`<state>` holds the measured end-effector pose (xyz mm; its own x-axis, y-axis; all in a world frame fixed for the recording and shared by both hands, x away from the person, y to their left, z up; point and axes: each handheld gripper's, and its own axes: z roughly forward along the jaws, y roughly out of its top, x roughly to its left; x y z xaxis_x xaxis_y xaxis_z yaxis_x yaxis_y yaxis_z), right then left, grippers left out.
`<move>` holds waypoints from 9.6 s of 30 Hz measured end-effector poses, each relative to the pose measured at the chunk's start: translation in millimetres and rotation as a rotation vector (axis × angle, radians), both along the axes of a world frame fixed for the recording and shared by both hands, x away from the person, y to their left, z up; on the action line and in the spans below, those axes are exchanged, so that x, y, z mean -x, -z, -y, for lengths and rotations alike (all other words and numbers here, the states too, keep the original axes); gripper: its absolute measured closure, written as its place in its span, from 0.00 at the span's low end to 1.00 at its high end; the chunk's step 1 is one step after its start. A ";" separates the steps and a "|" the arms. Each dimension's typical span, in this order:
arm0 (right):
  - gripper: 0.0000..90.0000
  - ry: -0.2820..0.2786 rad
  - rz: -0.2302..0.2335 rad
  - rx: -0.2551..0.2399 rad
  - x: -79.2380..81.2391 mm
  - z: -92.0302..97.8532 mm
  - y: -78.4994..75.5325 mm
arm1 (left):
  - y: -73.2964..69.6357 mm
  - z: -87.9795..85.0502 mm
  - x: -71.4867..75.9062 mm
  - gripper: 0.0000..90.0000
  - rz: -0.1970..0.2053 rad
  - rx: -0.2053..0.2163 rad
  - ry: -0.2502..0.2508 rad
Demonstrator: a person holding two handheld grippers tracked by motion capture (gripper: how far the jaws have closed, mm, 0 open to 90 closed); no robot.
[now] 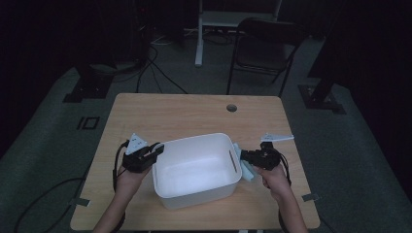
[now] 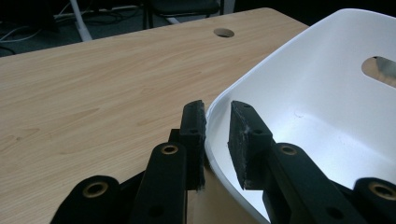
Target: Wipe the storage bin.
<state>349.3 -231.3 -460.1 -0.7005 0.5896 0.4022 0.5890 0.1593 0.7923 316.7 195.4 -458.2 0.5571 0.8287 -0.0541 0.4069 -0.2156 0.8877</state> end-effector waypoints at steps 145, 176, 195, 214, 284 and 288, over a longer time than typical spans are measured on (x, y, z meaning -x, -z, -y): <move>0.91 0.028 -0.156 0.023 -23.4 -3.1 42.8 | 1.0 8.8 0.7 0.81 0.011 -0.021 -0.011; 0.91 0.055 -0.098 -0.052 -51.4 -7.6 10.0 | 0.7 8.3 -0.3 0.81 0.010 -0.030 0.003; 0.92 0.091 -0.289 0.062 -72.1 -22.9 76.8 | 1.6 10.7 2.4 0.81 0.031 -0.041 -0.020; 0.91 0.156 -0.160 -0.031 -39.2 22.1 38.8 | -15.1 -6.8 -2.1 0.55 0.035 0.067 0.096; 0.91 0.160 -0.145 -0.111 9.9 48.5 44.1 | -3.3 -1.3 -4.4 0.96 -0.071 0.093 0.038; 0.91 0.158 -0.142 -0.116 12.0 48.6 43.6 | -1.2 4.1 6.9 0.96 -0.049 0.090 0.005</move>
